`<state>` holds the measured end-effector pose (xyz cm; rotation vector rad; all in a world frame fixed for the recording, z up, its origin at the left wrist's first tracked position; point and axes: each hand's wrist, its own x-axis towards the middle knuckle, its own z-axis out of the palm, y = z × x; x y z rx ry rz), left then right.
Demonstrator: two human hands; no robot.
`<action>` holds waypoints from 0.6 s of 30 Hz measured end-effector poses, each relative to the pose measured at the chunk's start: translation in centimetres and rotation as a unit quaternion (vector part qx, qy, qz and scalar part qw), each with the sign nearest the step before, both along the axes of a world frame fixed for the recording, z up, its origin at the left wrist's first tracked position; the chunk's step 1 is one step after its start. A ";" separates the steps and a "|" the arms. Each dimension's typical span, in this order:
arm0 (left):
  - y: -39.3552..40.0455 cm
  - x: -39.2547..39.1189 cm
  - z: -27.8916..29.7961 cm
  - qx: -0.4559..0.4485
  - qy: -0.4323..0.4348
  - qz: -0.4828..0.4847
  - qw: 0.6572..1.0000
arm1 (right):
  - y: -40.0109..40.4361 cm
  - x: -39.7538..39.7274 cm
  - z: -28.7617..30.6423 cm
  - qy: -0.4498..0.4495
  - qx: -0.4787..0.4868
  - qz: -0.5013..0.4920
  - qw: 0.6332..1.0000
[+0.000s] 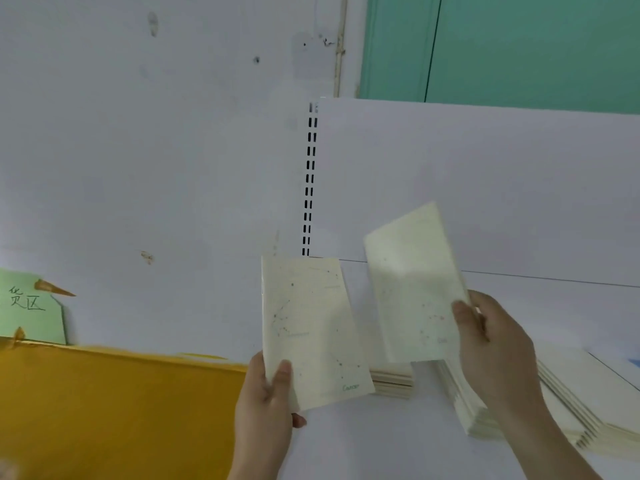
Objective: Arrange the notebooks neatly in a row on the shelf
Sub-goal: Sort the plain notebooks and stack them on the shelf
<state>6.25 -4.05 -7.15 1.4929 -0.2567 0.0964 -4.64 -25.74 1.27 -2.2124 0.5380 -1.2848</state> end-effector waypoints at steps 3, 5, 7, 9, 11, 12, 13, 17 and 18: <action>-1.0 -0.6 0.5 0.003 0.018 -0.035 0.999 | 1.1 -0.8 -0.6 -0.059 0.188 0.063 0.978; -1.8 -1.3 0.9 -0.003 0.035 -0.080 0.996 | 1.6 -0.5 -2.2 -0.041 0.242 0.070 0.967; -2.5 -2.1 1.1 -0.015 0.050 -0.120 0.991 | 2.0 -0.1 -4.1 -0.014 0.245 0.051 0.968; -3.3 -3.0 1.1 -0.010 0.042 -0.126 0.991 | 2.4 0.1 -5.6 -0.003 0.252 0.037 0.967; -4.0 -3.8 1.3 -0.010 0.030 -0.116 0.993 | 2.9 -0.3 -6.1 -0.015 0.256 0.036 0.966; -4.3 -4.3 1.4 -0.013 0.024 -0.112 0.993 | 3.2 -0.6 -6.0 -0.024 0.256 0.037 0.966; -4.6 -4.7 1.5 -0.014 0.020 -0.111 0.994 | 3.4 -0.9 -5.9 -0.028 0.257 0.036 0.965; -5.8 -5.8 1.7 0.006 -0.018 -0.135 0.991 | 3.1 -1.9 -6.6 0.010 0.222 0.022 0.975; -6.0 -5.9 1.7 0.013 -0.024 -0.147 0.989 | 2.7 -2.2 -7.0 0.020 0.220 0.014 0.975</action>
